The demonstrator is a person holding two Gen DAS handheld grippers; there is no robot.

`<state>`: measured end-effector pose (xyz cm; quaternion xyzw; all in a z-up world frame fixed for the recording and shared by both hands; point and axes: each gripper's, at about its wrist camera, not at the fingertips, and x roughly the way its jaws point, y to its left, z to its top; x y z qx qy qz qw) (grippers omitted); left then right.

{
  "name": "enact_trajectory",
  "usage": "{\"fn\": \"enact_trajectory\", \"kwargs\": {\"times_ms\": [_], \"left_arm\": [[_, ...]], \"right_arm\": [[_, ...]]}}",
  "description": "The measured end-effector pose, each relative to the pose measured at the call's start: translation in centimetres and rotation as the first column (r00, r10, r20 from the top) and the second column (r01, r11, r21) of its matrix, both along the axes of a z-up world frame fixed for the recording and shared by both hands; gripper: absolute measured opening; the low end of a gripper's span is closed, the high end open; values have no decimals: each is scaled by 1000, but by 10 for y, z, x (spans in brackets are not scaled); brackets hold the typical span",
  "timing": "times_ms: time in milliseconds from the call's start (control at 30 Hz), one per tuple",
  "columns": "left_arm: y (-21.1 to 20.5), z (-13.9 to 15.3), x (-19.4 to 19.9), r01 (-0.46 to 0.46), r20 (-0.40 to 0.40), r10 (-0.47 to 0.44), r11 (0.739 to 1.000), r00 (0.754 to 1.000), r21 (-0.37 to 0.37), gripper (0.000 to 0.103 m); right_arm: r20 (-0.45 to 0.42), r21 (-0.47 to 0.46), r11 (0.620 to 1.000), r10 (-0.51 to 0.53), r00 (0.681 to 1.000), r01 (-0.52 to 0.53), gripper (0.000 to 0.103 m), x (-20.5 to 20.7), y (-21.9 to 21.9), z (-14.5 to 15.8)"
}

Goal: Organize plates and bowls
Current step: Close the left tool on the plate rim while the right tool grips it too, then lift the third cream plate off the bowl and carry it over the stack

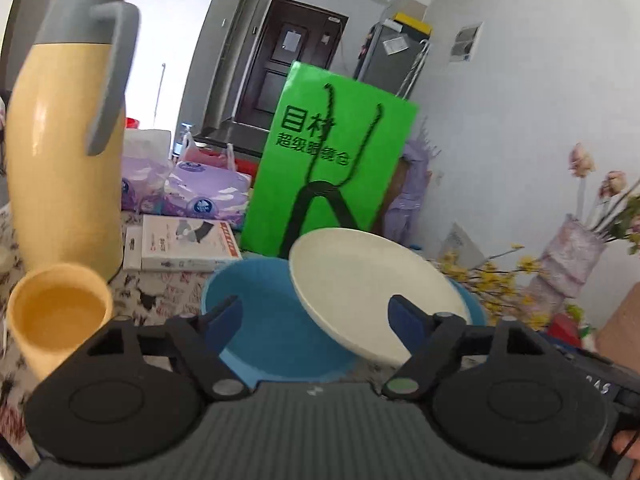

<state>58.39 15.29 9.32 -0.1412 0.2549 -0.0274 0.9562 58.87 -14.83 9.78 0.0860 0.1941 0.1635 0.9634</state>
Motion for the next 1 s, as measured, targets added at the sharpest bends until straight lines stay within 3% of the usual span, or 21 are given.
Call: {"fn": "enact_trajectory", "kwargs": {"times_ms": [133, 300, 400, 433, 467, 533, 1000], "left_arm": [[7, -22, 40, -20, -37, 18, 998, 999, -66, 54], [8, -39, 70, -21, -71, 16, 997, 997, -75, 45], [7, -43, 77, -1, -73, -7, 995, 997, -101, 31], [5, -44, 78, 3, -74, -11, 995, 997, -101, 23], [4, -44, 79, 3, -76, -11, 995, 997, -96, 22], [-1, -44, 80, 0, -73, -5, 998, 997, -69, 18], [-29, -12, 51, 13, -52, -13, 1000, 999, -4, 11]], "right_arm": [[-6, -4, 1000, -29, 1000, 29, 68, 44, 14, -12], [-42, -13, 999, -44, 998, 44, 52, 82, 25, -23], [-68, -16, 998, -58, 996, 57, 48, 95, 28, -27], [-73, -17, 998, -61, 996, 60, 42, 97, 28, -30], [-76, -14, 998, -56, 996, 55, 36, 99, 28, -31], [-84, -3, 998, -60, 995, 60, 14, 102, 27, -32], [-55, -3, 995, -105, 993, 105, 9, 73, 10, -5]]}}
